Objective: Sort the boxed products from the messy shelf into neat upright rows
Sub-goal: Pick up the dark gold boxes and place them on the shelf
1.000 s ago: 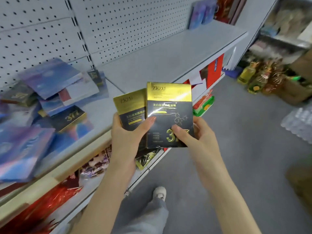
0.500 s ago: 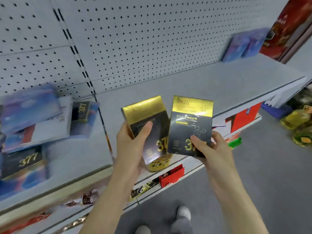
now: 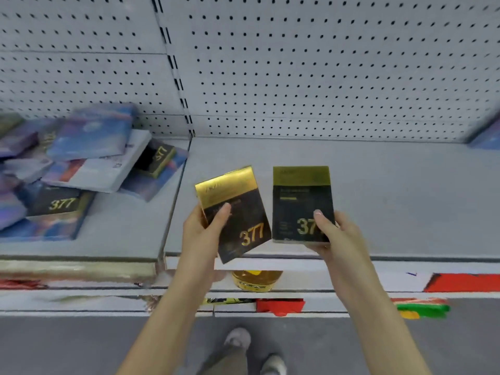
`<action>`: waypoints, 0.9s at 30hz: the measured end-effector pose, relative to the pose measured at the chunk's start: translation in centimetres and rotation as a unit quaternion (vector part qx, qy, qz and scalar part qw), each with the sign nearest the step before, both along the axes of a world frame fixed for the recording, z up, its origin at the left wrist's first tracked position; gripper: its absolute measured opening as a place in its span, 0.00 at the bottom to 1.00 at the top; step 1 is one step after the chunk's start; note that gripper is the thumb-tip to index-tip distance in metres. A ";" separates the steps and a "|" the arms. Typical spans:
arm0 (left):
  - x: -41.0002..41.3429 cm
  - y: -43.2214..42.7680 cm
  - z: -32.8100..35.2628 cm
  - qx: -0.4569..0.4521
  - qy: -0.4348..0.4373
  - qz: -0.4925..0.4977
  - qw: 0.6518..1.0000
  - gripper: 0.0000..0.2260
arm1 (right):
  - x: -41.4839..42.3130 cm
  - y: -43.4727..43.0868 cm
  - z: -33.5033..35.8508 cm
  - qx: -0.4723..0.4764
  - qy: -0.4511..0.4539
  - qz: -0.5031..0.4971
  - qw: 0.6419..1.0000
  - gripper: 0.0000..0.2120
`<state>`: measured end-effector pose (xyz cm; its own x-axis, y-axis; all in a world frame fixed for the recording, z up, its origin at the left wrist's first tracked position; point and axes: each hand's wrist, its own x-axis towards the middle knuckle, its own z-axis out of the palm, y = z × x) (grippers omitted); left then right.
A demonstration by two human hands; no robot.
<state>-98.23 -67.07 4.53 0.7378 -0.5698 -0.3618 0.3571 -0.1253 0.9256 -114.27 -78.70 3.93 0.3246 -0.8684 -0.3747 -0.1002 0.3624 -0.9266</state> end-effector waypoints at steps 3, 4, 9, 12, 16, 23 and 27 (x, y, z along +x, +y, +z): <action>2.1 -1.7 -1.2 -0.009 -0.025 0.007 1.000 0.12 | 1.5 -2.7 -1.2 -0.002 0.010 0.037 0.999 0.18; 3.2 -2.5 -1.6 -0.016 -0.031 0.008 0.999 0.11 | 1.9 -3.6 -1.7 -0.006 0.010 0.040 0.999 0.16; 9.5 -7.7 -3.9 -0.062 -0.073 -0.028 0.995 0.07 | 3.5 -7.5 -4.4 0.009 -0.021 0.001 1.000 0.11; 13.3 -11.6 -4.8 -0.091 -0.100 -0.068 0.989 0.11 | 6.4 -10.1 -5.6 0.001 0.000 0.013 1.000 0.13; 17.7 -15.6 -6.3 -0.064 -0.118 -0.092 0.987 0.11 | 12.0 -13.9 -6.7 -0.033 0.001 0.046 0.998 0.17; 21.9 -19.8 -6.2 -0.007 -0.282 -0.169 0.944 0.10 | 16.3 -20.9 -6.5 -0.166 0.031 0.094 0.981 0.18; 23.7 -20.7 -6.6 0.025 -0.344 -0.179 0.921 0.11 | 16.8 -23.5 -6.7 -0.214 0.070 0.082 0.971 0.17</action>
